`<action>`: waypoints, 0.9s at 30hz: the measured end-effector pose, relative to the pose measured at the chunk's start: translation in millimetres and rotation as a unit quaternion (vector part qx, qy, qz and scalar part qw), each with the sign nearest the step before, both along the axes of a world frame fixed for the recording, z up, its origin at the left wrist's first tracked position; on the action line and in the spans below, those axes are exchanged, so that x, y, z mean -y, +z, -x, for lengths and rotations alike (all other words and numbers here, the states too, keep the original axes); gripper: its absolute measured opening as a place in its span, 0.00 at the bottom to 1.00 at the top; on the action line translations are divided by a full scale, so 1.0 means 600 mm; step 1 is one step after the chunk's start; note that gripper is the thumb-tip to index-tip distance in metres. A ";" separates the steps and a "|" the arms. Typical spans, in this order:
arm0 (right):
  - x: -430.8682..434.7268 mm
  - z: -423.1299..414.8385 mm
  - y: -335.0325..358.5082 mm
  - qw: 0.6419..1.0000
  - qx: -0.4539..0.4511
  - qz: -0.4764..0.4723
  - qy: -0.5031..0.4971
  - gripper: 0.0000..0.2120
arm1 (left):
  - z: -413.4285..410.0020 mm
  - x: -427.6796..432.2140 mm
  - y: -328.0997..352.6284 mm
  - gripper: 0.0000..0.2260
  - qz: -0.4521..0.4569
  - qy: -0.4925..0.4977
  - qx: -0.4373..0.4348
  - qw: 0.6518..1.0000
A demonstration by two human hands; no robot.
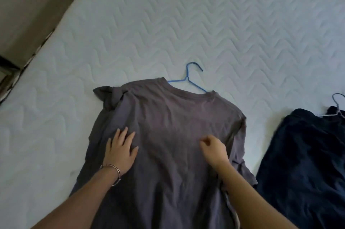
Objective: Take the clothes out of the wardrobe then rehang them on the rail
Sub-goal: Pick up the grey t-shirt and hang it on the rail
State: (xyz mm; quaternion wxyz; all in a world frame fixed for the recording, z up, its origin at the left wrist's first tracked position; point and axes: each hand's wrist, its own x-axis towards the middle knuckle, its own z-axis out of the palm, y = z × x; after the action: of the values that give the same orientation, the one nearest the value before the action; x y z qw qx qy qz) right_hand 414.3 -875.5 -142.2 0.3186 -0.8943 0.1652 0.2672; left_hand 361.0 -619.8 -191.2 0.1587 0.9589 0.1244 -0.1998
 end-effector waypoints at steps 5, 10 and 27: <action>-0.026 -0.159 -0.058 0.991 0.108 0.058 0.057 0.14 | -0.008 -0.010 -0.089 0.27 -0.069 -0.038 0.015 0.997; -0.053 -0.267 -0.092 0.969 0.169 0.139 0.117 0.23 | 0.001 -0.011 -0.111 0.26 -0.100 -0.037 0.057 0.993; -0.039 -0.214 0.072 0.950 0.285 0.063 0.112 0.13 | 0.001 -0.053 -0.022 0.23 -0.074 -0.084 -0.066 0.991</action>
State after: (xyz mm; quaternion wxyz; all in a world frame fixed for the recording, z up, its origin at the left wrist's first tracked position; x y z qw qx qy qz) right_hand 542.6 -852.4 -98.9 0.2631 -0.9643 -0.0166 0.0244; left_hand 360.1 -588.0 -204.3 0.0616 0.9596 0.0677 -0.2659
